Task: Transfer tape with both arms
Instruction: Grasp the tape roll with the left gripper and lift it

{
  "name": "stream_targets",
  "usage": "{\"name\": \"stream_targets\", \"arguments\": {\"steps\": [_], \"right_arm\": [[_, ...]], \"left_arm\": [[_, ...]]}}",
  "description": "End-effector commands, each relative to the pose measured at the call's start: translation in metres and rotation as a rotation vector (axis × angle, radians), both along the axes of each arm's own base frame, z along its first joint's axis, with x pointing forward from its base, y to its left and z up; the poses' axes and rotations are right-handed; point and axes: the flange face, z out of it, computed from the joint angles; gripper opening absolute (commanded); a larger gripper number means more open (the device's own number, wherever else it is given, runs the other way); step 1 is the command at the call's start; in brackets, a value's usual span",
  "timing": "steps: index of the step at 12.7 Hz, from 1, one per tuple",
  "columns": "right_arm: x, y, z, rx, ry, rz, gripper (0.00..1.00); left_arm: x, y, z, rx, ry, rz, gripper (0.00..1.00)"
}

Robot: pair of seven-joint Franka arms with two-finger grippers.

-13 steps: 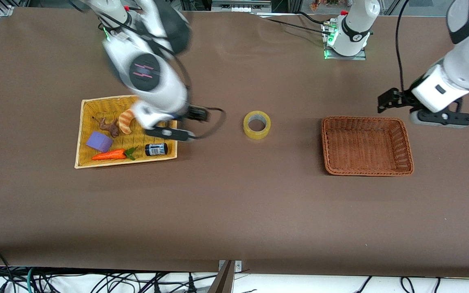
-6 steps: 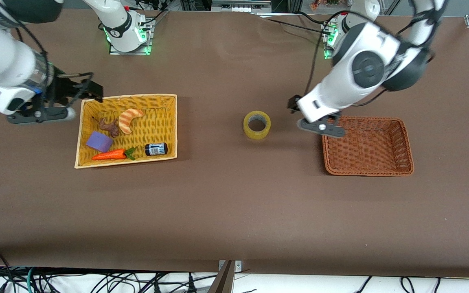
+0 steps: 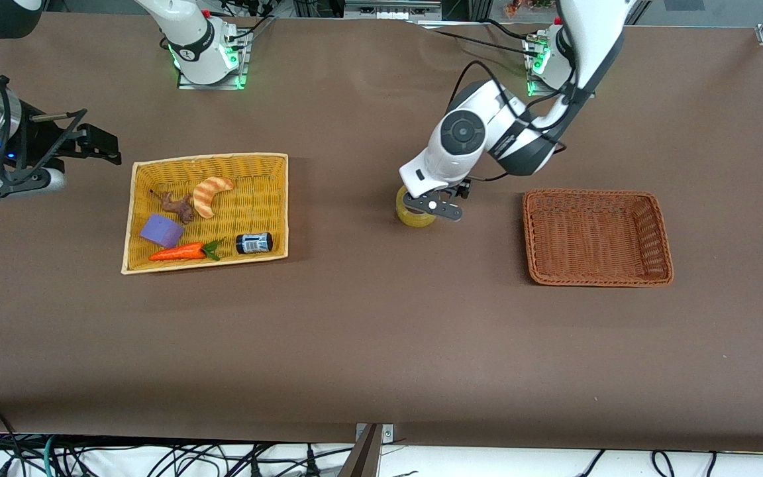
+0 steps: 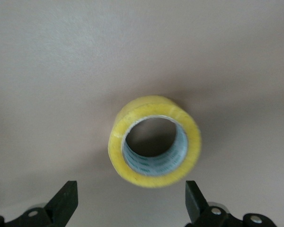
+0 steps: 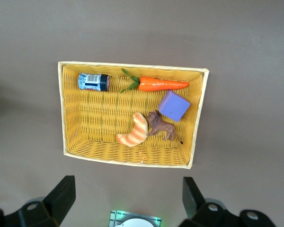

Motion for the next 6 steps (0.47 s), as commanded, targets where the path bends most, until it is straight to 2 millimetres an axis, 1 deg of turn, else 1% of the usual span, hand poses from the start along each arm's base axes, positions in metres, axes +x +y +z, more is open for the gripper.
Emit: {"name": "stream_targets", "arguments": {"steps": [1, 2, 3, 4, 5, 6], "right_arm": [[-0.004, -0.006, 0.004, 0.011, 0.004, 0.014, 1.0], [-0.006, -0.007, 0.007, 0.011, -0.001, 0.015, 1.0], [-0.006, -0.007, 0.006, 0.011, 0.001, 0.015, 1.0], [-0.005, -0.007, 0.006, 0.009, -0.002, 0.014, 1.0], [-0.005, -0.008, 0.003, 0.007, 0.001, 0.002, 1.0], [-0.006, -0.008, 0.0, 0.007, 0.005, -0.002, 1.0]], "left_arm": [[0.008, 0.005, -0.029, 0.033, -0.043, -0.062, 1.0], [0.008, 0.004, -0.042, 0.034, -0.051, -0.08, 1.0], [0.007, 0.003, -0.057, 0.029, -0.044, -0.087, 0.94], [0.007, 0.001, -0.072, 0.018, -0.056, -0.104, 0.93], [0.007, 0.0, -0.08, 0.014, -0.075, -0.126, 0.69], [0.005, -0.001, -0.084, 0.016, -0.072, -0.122, 0.35]]}}
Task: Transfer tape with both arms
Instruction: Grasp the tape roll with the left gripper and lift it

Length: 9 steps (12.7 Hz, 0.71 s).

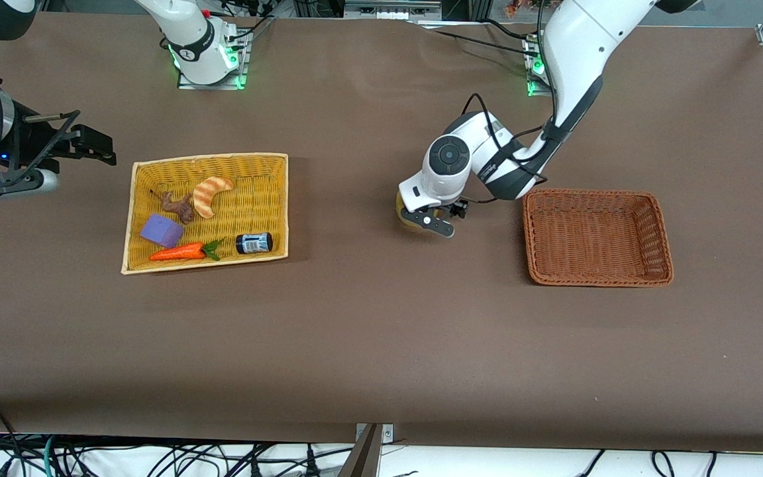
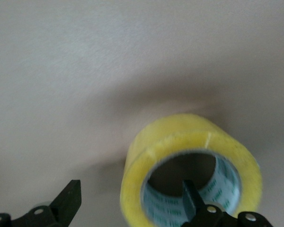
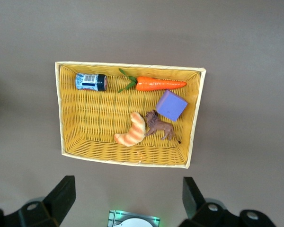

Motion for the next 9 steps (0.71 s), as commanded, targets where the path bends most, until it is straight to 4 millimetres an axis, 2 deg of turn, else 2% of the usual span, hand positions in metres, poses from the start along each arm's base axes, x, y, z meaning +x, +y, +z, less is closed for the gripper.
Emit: {"name": "stream_targets", "arguments": {"steps": [1, 2, 3, 5, 6, 7, 9], "right_arm": [[-0.009, -0.004, 0.001, 0.005, 0.003, -0.004, 1.0], [-0.015, -0.006, -0.003, 0.002, 0.006, -0.008, 1.0], [-0.025, -0.006, -0.007, 0.0, -0.009, -0.009, 1.0], [-0.045, -0.005, -0.013, -0.003, -0.048, -0.008, 1.0], [-0.045, -0.006, -0.011, -0.004, -0.049, -0.008, 1.0], [-0.045, -0.005, -0.01, -0.003, -0.048, -0.007, 1.0], [-0.041, -0.005, -0.002, -0.001, -0.061, 0.004, 1.0]], "left_arm": [[-0.002, -0.007, -0.008, -0.002, -0.021, -0.001, 0.05], [0.0, -0.006, -0.002, 0.004, -0.026, 0.003, 0.0], [0.003, -0.003, 0.008, 0.018, -0.032, 0.0, 0.0], [0.011, 0.012, 0.038, 0.091, -0.023, -0.001, 0.0], [0.014, 0.017, 0.054, 0.119, -0.029, 0.005, 0.0], [0.02, 0.03, 0.072, 0.144, -0.036, 0.024, 0.0], [0.038, 0.065, 0.121, 0.194, -0.071, 0.083, 0.0]]}}
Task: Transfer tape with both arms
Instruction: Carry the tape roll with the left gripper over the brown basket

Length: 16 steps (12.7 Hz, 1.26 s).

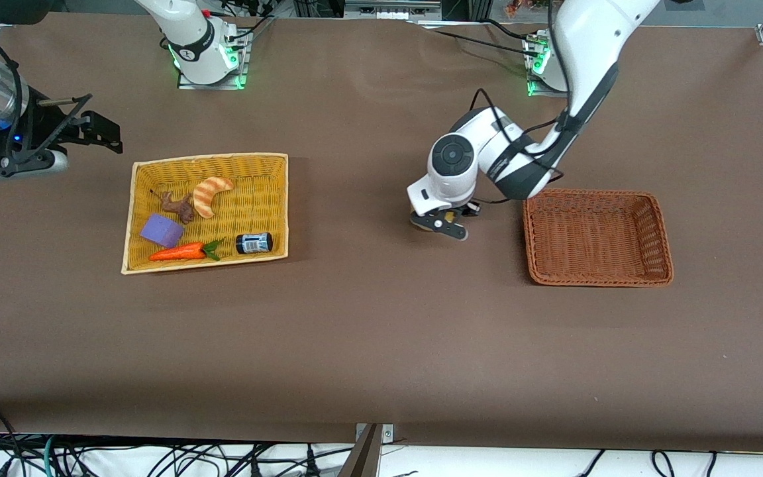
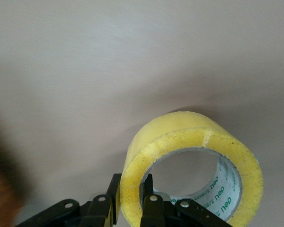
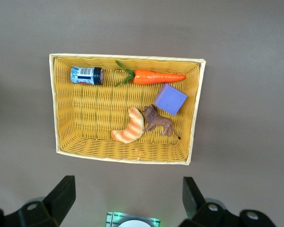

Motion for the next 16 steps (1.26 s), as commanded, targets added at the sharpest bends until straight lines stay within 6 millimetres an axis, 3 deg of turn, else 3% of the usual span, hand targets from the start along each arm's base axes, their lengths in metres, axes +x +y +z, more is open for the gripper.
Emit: {"name": "stream_targets", "arguments": {"steps": [1, 3, 4, 6, 8, 9, 10, 11, 13, 14, 16], "right_arm": [[-0.005, -0.002, 0.013, 0.007, -0.02, 0.005, 1.0], [-0.002, -0.012, 0.029, 0.011, -0.052, -0.015, 1.0], [0.0, -0.017, 0.03, 0.013, -0.059, -0.026, 1.0], [0.005, -0.019, 0.021, 0.014, -0.043, -0.032, 1.0], [0.008, -0.02, 0.016, 0.019, -0.035, -0.034, 1.0], [0.008, -0.02, 0.017, 0.013, -0.038, -0.032, 1.0], [0.008, -0.02, 0.015, 0.016, -0.036, -0.032, 1.0], [0.008, -0.02, 0.015, 0.015, -0.036, -0.032, 1.0], [0.008, -0.02, 0.015, 0.016, -0.036, -0.032, 1.0], [0.009, -0.019, 0.016, 0.015, -0.038, -0.031, 1.0], [0.009, -0.02, 0.016, 0.016, -0.038, -0.032, 1.0]], "left_arm": [[0.027, 0.061, 0.072, 0.082, -0.066, 0.056, 0.0], [0.066, 0.141, 0.092, 0.086, 0.004, -0.02, 0.0], [0.081, 0.186, 0.089, 0.073, 0.045, -0.064, 0.0], [0.095, 0.266, 0.071, 0.046, 0.114, -0.111, 0.0], [0.099, 0.323, 0.04, 0.009, 0.188, -0.164, 0.0], [0.097, 0.344, 0.014, 0.017, 0.223, -0.172, 0.0], [0.097, 0.35, -0.004, 0.016, 0.241, -0.175, 0.42], [0.097, 0.356, -0.016, 0.002, 0.25, -0.167, 0.99], [0.103, 0.355, 0.002, 0.0, 0.224, -0.162, 1.0], [0.108, 0.348, 0.026, 0.0, 0.183, -0.16, 1.0], [0.121, 0.322, 0.096, -0.063, 0.079, -0.133, 1.0]]}}
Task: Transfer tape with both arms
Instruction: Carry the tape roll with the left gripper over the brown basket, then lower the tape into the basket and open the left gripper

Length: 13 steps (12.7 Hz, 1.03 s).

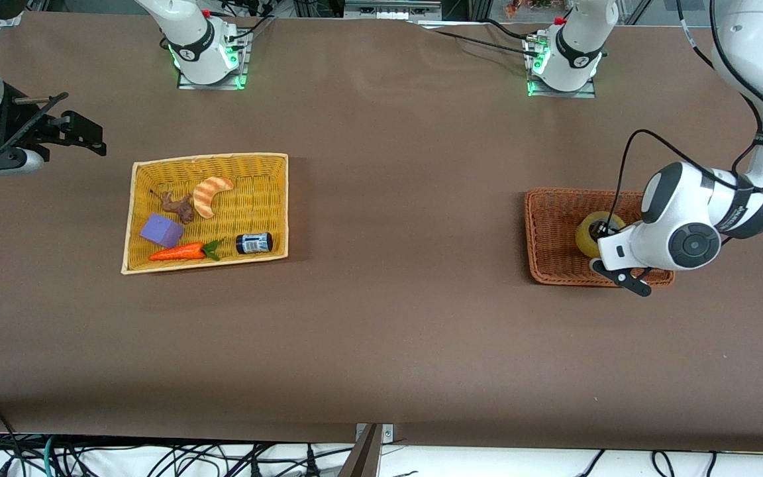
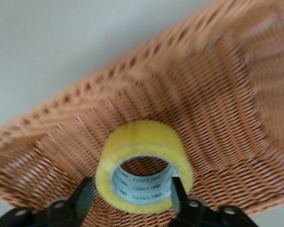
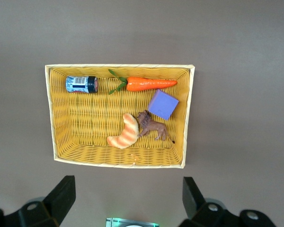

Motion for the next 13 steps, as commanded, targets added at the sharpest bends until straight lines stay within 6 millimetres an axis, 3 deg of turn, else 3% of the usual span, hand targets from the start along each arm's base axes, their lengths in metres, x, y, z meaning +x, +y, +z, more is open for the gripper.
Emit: {"name": "stream_targets", "arguments": {"steps": [1, 3, 5, 7, 8, 11, 13], "right_arm": [[0.001, -0.001, 0.006, 0.012, -0.012, 0.002, 1.0], [0.001, -0.001, 0.006, 0.012, -0.012, 0.002, 1.0], [0.001, -0.001, 0.006, 0.012, -0.012, 0.002, 1.0], [0.001, -0.001, 0.006, 0.012, -0.012, 0.002, 1.0], [0.001, -0.001, 0.006, 0.012, -0.012, 0.002, 1.0], [0.001, -0.001, 0.006, 0.012, -0.012, 0.002, 1.0], [0.001, -0.002, 0.006, 0.01, -0.012, 0.002, 1.0]], "left_arm": [[0.012, -0.018, 0.103, -0.061, -0.099, 0.044, 1.0], [0.026, -0.018, 0.181, -0.171, -0.174, 0.133, 1.0], [0.021, -0.01, 0.243, -0.177, -0.148, 0.153, 1.0], [0.013, -0.007, 0.28, -0.141, -0.183, 0.25, 1.0], [0.001, -0.017, 0.295, -0.084, -0.213, 0.336, 1.0], [-0.022, -0.023, 0.295, -0.026, -0.251, 0.507, 1.0], [-0.045, -0.002, 0.28, -0.159, -0.297, 0.56, 1.0]]}}
